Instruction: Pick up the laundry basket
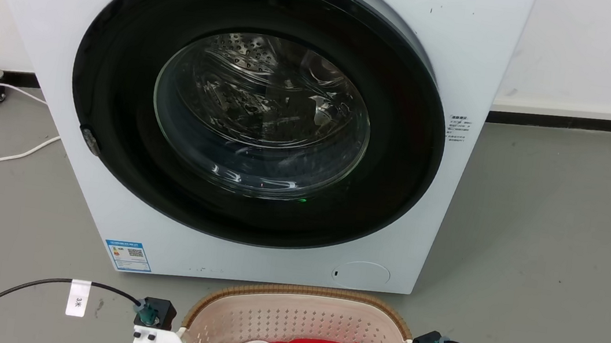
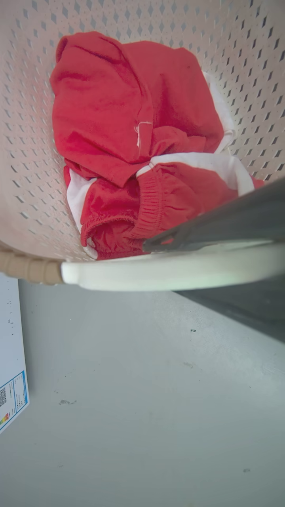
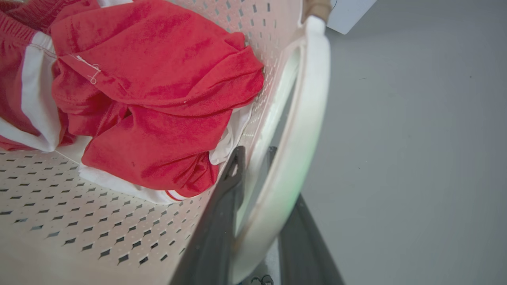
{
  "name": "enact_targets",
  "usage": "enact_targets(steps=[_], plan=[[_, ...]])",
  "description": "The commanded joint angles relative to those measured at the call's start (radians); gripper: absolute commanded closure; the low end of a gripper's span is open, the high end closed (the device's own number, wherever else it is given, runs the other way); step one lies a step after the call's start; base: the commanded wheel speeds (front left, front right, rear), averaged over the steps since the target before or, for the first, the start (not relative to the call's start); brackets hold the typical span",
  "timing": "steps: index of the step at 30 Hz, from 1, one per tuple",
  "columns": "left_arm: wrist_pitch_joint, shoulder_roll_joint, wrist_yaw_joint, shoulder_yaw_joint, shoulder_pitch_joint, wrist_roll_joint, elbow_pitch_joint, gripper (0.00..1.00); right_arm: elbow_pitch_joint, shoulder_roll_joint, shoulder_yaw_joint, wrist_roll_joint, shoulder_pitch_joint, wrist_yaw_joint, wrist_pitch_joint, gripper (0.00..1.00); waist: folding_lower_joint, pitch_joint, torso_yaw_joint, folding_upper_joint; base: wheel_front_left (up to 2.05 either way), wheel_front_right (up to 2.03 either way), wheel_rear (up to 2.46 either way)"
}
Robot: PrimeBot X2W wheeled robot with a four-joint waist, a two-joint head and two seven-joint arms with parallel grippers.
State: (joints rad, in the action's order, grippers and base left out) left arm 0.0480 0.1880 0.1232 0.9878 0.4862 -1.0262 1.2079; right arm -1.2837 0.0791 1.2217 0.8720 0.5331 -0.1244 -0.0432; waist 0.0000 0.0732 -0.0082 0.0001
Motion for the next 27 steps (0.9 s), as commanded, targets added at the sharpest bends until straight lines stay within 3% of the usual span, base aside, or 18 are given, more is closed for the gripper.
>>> enact_targets(steps=[1, 27], plan=[[-0.011, -0.005, 0.013, 0.007, 0.02, -0.002, -0.007, 1.0, 0.003, -0.004, 0.008, 0.001, 0.011, -0.012, 0.009, 1.0, 0.0, 0.001, 0.0, -0.0001, 0.0, 0.0, 0.0], [-0.029, 0.001, 0.013, 0.072, 0.023, -0.066, -0.001, 1.0, -0.002, -0.001, 0.032, 0.02, 0.008, -0.012, 0.017, 1.0, 0.0, 0.0, 0.002, -0.0001, 0.0, 0.0, 0.0]])
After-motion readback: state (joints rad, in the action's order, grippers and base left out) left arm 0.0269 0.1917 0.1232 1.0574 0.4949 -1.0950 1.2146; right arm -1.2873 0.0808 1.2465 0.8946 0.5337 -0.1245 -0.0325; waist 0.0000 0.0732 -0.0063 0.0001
